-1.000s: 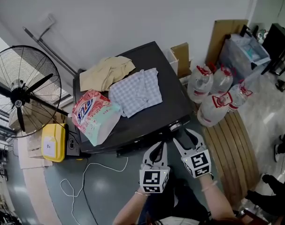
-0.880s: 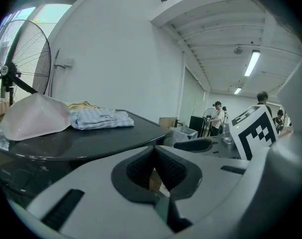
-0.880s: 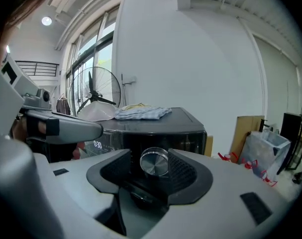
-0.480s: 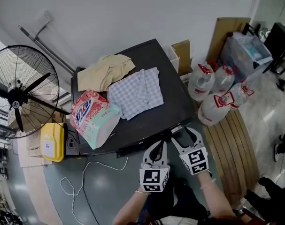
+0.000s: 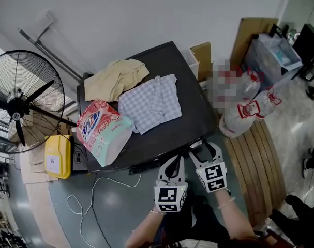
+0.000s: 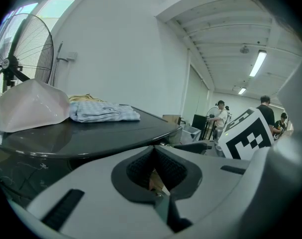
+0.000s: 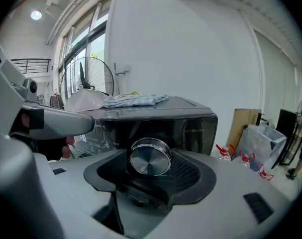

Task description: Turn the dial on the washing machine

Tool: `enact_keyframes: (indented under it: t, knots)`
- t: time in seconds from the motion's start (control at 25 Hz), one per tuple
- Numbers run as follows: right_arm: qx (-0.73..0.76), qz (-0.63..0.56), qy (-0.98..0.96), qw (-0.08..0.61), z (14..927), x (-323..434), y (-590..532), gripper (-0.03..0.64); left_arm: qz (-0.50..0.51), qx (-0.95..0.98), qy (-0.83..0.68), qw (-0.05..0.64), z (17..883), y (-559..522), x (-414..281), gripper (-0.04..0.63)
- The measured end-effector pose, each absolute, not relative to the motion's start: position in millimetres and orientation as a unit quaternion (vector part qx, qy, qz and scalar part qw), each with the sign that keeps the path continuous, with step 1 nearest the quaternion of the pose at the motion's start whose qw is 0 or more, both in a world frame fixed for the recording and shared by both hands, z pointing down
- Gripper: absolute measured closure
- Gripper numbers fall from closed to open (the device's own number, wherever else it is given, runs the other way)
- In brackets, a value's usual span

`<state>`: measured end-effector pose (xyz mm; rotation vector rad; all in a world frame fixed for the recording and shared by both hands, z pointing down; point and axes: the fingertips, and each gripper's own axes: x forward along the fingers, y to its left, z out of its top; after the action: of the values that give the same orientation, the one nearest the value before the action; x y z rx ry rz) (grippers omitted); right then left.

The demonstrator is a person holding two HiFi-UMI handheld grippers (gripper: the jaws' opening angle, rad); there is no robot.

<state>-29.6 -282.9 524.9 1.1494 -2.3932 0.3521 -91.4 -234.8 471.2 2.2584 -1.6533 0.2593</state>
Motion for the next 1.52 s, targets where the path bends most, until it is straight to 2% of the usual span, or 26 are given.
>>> enact_keyframes:
  t: [0.32, 1.16, 1.52]
  knots:
    - [0.426, 0.146, -0.866, 0.218, 524, -29, -287, 0.331, 0.089, 0.790, -0.583, 0.168, 475, -238, -95, 0.580]
    - [0.416, 0.280, -0.857, 0.119, 525, -23, -288, 0.334, 0.086, 0.786, -0.587, 0.176, 481, -229, -95, 0.580]
    - [0.413, 0.283, -0.858, 0.112, 524, -24, -289, 0.334, 0.080, 0.781, -0.592, 0.181, 487, -224, -100, 0.580]
